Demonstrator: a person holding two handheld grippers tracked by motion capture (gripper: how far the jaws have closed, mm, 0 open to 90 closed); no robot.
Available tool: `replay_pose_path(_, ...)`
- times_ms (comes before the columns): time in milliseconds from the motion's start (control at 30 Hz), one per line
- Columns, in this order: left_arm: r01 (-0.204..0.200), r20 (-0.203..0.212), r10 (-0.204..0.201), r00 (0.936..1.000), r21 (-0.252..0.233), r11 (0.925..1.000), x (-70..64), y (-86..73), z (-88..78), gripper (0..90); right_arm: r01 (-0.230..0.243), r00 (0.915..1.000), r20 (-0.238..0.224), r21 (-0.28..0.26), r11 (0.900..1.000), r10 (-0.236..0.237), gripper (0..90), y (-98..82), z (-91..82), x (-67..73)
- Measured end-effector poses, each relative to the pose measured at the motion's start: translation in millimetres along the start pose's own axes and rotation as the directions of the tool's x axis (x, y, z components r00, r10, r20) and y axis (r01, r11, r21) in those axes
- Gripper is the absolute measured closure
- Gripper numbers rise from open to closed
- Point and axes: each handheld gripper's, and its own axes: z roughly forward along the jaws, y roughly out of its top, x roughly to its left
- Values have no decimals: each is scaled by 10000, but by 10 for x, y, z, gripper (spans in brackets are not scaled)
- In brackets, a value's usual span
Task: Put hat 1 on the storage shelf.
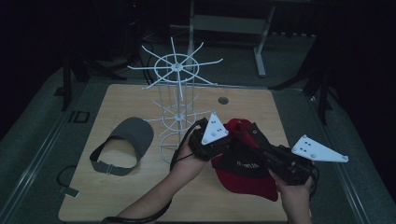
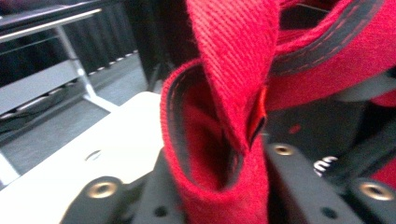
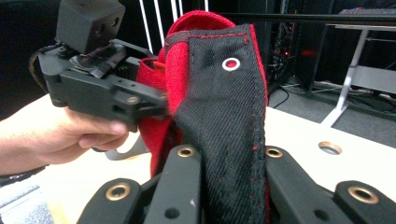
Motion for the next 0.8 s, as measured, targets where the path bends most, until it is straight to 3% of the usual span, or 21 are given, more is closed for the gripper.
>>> replay_pose_path(133,290,-402,-293,9988,-65,9996,44,6,-11,877,-147,9999,30,-28,9999,147,846,-50,-9,-10)
replay_pose_path(233,-48,-756,46,9971,-32,10000,11,11,-6,882,-134,9999,-13,114,9998,134,845,-102,17,18)
replay_pose_path(467,-258,-796,240,9965,-219,9994,-43,36,-15,886,-377,9992,96,-157,9992,378,827,-151,-23,-9)
replay_pose_path(567,-700,-810,671,9945,-331,9970,-90,63,-31,885,-303,9994,147,-249,9992,306,750,-161,-72,-12)
replay_pose_path(800,-976,-873,926,9919,-557,9937,-126,88,-59,885,-253,9996,105,-10,9997,253,565,-213,-186,-34)
